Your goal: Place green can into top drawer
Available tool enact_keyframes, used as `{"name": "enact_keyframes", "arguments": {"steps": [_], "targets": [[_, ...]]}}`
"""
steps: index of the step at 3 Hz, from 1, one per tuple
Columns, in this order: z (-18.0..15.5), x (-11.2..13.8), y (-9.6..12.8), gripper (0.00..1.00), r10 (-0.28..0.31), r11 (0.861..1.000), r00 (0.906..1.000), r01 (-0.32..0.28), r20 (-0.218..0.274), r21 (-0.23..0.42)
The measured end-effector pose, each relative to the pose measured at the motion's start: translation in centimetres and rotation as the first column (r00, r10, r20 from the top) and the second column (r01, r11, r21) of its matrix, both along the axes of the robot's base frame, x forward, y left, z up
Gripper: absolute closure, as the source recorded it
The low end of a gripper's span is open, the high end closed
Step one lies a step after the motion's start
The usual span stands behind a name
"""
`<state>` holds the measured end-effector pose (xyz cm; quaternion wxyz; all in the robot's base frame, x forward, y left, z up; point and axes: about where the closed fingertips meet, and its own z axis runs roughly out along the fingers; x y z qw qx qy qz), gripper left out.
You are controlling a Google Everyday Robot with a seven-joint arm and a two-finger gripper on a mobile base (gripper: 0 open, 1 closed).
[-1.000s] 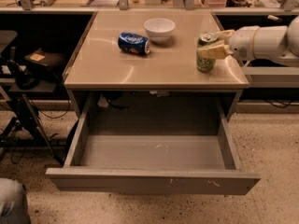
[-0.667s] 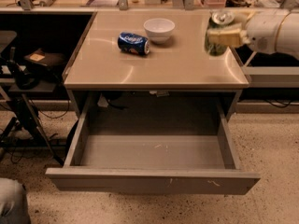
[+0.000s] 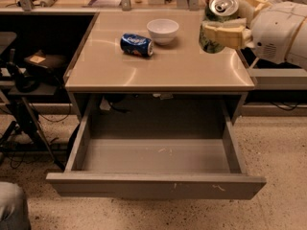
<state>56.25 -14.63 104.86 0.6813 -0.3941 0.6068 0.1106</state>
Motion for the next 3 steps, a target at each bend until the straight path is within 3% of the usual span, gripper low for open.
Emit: {"name": "enact_keyframes", "arguments": {"steps": [1, 2, 3], "targets": [[0.0, 0.0, 0.0, 1.0, 0.0, 1.0, 1.0, 0.0, 0.0, 0.0], [-3.8, -0.9, 0.1, 1.0, -0.027, 1.0, 0.9979, 0.028, -0.059, 0.009], [-11.0, -3.5, -1.0, 1.0, -0.107, 0.994, 0.9773, 0.11, -0.183, 0.004]]}}
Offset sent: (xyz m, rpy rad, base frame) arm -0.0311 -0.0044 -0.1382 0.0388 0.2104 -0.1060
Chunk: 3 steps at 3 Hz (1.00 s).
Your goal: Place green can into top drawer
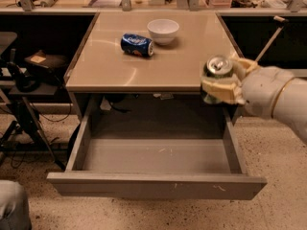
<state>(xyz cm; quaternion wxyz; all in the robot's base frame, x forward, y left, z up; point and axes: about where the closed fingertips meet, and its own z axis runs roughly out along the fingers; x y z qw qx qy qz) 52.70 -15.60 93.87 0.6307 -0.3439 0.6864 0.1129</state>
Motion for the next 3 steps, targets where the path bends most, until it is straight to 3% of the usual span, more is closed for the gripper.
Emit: {"name": "enact_keyframes", "arguments": {"steps": [1, 3], "targets": [[-6.7, -2.1, -0.2, 1.0, -0.026, 0.999, 0.9918, 0.022, -0.126, -0.035], [-8.4, -2.5, 0.5, 1.0, -0.02, 0.998, 0.9871, 0.01, -0.159, -0.06]]}}
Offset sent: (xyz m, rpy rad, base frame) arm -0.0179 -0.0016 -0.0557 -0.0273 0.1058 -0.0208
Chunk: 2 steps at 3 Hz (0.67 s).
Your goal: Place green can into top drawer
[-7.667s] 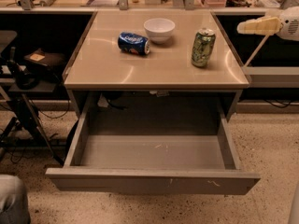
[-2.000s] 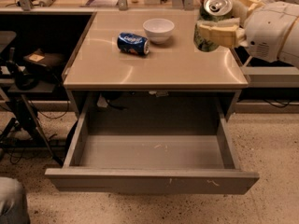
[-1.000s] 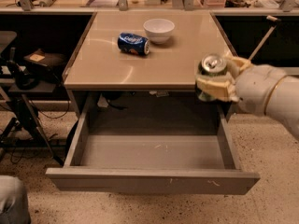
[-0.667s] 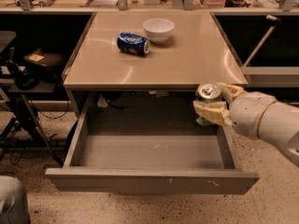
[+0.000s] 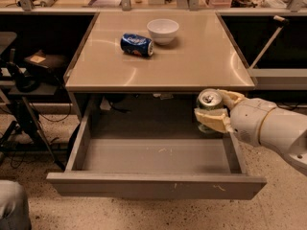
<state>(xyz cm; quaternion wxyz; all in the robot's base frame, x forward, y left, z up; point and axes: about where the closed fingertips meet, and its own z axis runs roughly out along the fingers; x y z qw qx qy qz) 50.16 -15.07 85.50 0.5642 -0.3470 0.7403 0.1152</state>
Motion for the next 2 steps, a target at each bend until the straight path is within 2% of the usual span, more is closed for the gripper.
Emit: {"name": "enact_keyframes", "arguments": {"steps": [1, 2], "targets": [[-5.8, 0.2, 0.3, 1.0, -0.004, 0.999, 0.9953, 0.007, -0.097, 0.033], [-12.7, 0.6, 0.9, 1.0, 0.008, 0.999, 0.9774, 0.002, -0.211, 0.045]]}}
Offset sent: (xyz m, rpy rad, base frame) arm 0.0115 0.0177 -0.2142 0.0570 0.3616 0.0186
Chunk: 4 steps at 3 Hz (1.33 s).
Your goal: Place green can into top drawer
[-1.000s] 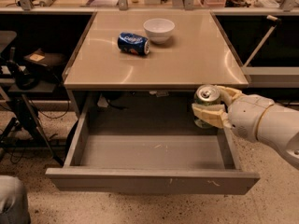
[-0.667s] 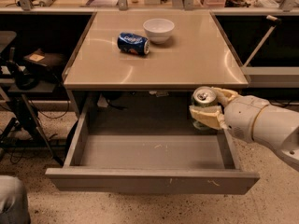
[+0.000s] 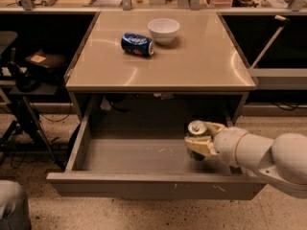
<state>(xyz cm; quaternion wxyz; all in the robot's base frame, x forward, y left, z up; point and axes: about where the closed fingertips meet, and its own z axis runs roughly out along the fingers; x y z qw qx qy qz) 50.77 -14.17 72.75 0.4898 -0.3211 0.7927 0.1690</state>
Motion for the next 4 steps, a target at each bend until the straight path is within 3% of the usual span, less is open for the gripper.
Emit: {"name": "enact_keyframes", "arguments": {"steps": [1, 2, 4], "targets": [[-5.59, -0.02, 0.92, 1.0, 0.023, 1.0, 0.9947, -0.023, -0.101, -0.005], [-5.48, 0.09, 1.23, 0.82, 0.029, 1.0, 0.9947, -0.03, -0.099, -0.006], [-5.47, 0.09, 1.24, 0.35, 0.029, 1.0, 0.9947, -0.03, -0.099, -0.006]]}}
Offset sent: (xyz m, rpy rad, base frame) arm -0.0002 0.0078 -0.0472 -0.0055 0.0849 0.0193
